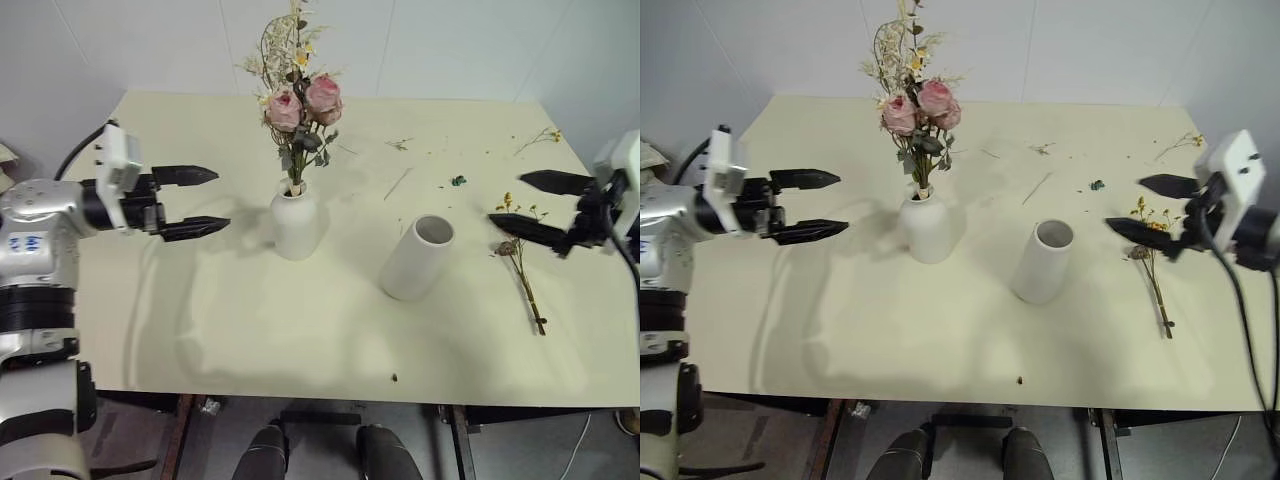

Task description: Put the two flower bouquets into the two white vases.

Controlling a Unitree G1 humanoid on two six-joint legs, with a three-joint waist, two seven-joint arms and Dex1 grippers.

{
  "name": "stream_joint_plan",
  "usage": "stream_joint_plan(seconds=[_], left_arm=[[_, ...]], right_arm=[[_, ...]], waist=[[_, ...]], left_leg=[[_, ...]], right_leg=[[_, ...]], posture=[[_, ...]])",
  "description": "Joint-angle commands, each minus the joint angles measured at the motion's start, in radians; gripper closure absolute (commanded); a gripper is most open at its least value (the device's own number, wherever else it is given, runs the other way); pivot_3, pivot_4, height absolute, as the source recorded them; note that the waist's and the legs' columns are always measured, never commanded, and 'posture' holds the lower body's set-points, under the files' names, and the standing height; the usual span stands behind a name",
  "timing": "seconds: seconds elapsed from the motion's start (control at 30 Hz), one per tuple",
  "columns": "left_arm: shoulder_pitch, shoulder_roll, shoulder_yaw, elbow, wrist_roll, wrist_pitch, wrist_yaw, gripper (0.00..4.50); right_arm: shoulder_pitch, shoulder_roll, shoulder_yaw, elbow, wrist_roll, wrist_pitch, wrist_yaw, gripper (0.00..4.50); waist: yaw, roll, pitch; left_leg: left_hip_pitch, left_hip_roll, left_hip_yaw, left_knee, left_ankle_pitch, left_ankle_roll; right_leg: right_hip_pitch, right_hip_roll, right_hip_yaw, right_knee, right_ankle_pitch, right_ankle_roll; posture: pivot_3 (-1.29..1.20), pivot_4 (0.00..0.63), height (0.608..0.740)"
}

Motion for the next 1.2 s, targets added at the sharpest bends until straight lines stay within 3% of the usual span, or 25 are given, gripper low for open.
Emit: stream_joint_plan(seconds=[0.03,0.17,0.3,0.6,0.9,1.0,1.2], left_arm=[[0.017,0.006,0.023,-0.133,-0.071,0.05,-0.003,0.06],[0.03,-0.04,0.003,-0.236,-0.109,0.088,0.03,0.06],[0.076,-0.087,0.015,-0.329,-0.143,0.111,0.089,0.06],[0.199,-0.084,0.059,-0.455,-0.186,0.149,0.174,0.06],[0.248,-0.077,0.081,-0.512,-0.221,0.169,0.22,0.06],[0.246,-0.079,0.077,-0.516,-0.224,0.168,0.226,0.0],[0.231,-0.078,0.061,-0.512,-0.226,0.164,0.227,0.0]], right_arm=[[-0.028,-0.068,0.039,0.076,-0.05,0.092,0.004,0.0],[-0.091,-0.093,0.147,0.185,-0.125,0.182,0.004,0.0],[-0.187,-0.026,0.262,0.317,-0.177,0.252,0.02,0.0],[-0.404,0.109,0.418,0.611,-0.329,0.212,0.051,0.0],[-0.48,0.198,0.54,0.764,-0.475,0.143,0.118,0.0],[-0.497,0.22,0.556,0.815,-0.517,0.102,0.118,0.59],[-0.513,0.244,0.543,0.85,-0.547,0.079,0.134,2.47]], waist=[[-0.004,0.0,0.0],[-0.011,0.001,-0.001],[-0.022,0.002,-0.001],[-0.03,0.003,0.0],[-0.029,0.003,0.0],[-0.029,0.003,0.0],[-0.029,0.001,-0.001]], left_leg=[[0.0,0.0,0.0,0.0,0.0,0.0],[0.001,0.001,0.001,0.0,0.0,0.0],[0.001,0.001,0.002,0.0,0.0,0.0],[0.001,0.001,0.003,0.0,0.0,0.0],[0.001,0.001,0.003,0.0,0.0,0.0],[0.001,0.001,0.003,0.001,0.0,0.0],[0.002,0.001,0.003,0.001,0.0,-0.001]], right_leg=[[0.0,0.0,0.0,0.0,0.0,0.0],[0.0,0.0,0.0,0.0,0.0,-0.001],[0.0,0.001,0.001,0.0,0.0,-0.001],[-0.001,0.001,0.002,0.001,0.0,0.0],[0.0,0.001,0.002,0.0,0.0,0.0],[0.0,0.001,0.002,0.0,0.001,0.0],[0.001,0.001,0.002,0.0,0.002,0.0]], posture=[[0.0,0.15,0.74],[0.0,0.15,0.74],[0.0,0.15,0.74],[0.0,0.15,0.74],[0.0,0.15,0.74],[0.0,0.15,0.74],[0.0,0.15,0.74]])
